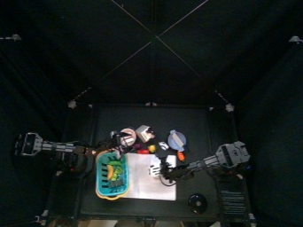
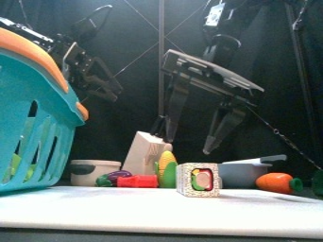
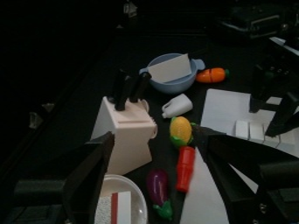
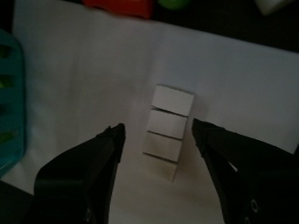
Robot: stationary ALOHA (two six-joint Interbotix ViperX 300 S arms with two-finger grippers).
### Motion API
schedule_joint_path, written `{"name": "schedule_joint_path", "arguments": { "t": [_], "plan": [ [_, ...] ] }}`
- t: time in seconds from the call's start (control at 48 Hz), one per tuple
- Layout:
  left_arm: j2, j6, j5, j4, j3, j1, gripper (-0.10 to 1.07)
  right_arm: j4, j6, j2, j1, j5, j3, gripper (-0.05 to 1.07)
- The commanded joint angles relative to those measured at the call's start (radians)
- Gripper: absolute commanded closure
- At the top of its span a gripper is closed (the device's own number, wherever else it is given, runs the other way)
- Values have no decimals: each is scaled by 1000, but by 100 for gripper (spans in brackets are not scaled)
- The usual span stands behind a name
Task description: Grab salmon sushi
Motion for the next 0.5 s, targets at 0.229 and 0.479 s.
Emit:
{"name": "schedule_joint_path", "arguments": {
  "t": [0.229,0.479],
  "plan": [
    [-54,-43,67,-64,-21,43,-5,-342,3,-264,-2,-6,196,9],
    [-43,-46,291,-57,-84,187,-5,-512,3,-408,-87,-12,347,9]
  ]
}}
